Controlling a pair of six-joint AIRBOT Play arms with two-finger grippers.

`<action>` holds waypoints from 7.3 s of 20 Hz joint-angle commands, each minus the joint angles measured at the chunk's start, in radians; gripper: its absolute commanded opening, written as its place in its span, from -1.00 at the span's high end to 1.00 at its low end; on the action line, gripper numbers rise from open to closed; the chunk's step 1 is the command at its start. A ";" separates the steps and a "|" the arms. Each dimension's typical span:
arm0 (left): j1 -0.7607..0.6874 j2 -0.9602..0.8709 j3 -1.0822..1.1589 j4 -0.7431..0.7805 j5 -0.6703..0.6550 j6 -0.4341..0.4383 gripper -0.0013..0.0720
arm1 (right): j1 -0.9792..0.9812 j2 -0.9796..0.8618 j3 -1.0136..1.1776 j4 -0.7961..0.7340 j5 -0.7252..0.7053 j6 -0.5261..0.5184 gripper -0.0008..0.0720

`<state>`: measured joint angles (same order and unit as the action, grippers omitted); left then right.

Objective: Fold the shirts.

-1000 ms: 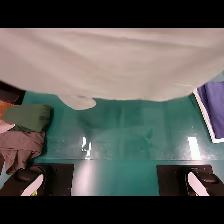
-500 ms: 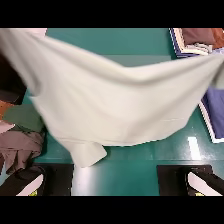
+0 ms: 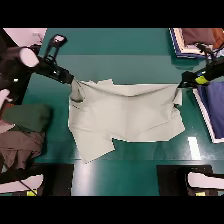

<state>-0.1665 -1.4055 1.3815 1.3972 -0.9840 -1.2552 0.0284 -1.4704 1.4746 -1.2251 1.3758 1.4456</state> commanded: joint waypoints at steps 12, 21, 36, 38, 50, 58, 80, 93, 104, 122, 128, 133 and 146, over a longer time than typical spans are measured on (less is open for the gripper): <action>0.209 0.088 0.029 -0.032 -0.159 -0.106 -0.54 | -0.090 0.125 -0.118 0.005 -0.061 -0.042 -0.35; 0.335 0.240 -0.586 -0.379 -0.211 -0.064 -0.54 | -0.120 0.452 -0.540 0.211 0.024 -0.150 -0.23; 0.181 0.239 -0.760 -0.488 -0.072 -0.039 0.89 | -0.241 0.555 -0.617 0.085 0.146 -0.115 -0.23; 0.181 0.239 -0.742 -0.488 -0.079 -0.039 0.89 | -0.348 0.555 -0.693 0.074 0.168 -0.100 -0.23; 0.181 0.239 -0.678 -0.493 -0.080 -0.038 0.89 | -0.415 0.554 -1.065 0.212 -0.127 -0.106 -0.25; 0.181 0.247 -0.646 -0.490 -0.100 -0.038 0.89 | -0.244 0.556 -0.945 0.209 -0.209 -0.106 0.95; 0.181 0.675 0.830 -0.454 -0.138 -0.155 0.89 | -0.255 0.773 0.460 0.078 -0.087 -0.080 0.95; 0.181 0.286 0.163 -0.410 -0.257 -0.124 0.89 | -0.058 0.235 0.211 -0.002 0.141 -0.063 0.95; 0.181 -0.156 0.160 -0.410 0.174 0.034 0.89 | -0.015 -0.236 0.292 -0.026 -0.207 -0.058 0.95; 0.212 -0.155 -0.025 -0.229 -0.090 0.101 0.88 | 0.064 -0.050 -0.164 -0.025 -0.173 -0.058 0.95; 0.245 -0.132 0.003 -0.186 -0.212 -0.031 -0.48 | 0.036 -0.038 -0.053 -0.023 -0.005 -0.057 -0.03; 0.320 0.107 -0.206 -0.180 -0.306 -0.084 -0.48 | -0.048 0.161 -0.182 0.038 0.067 -0.059 -0.03; 0.320 0.576 -0.994 -0.381 -0.259 -0.211 -0.48 | -0.095 0.340 -0.428 0.135 -0.019 -0.120 -0.03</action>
<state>0.1528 -0.8604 0.4744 1.0904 -1.2797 -1.4586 -0.0647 -1.1397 1.0595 -1.0977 1.3636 1.3296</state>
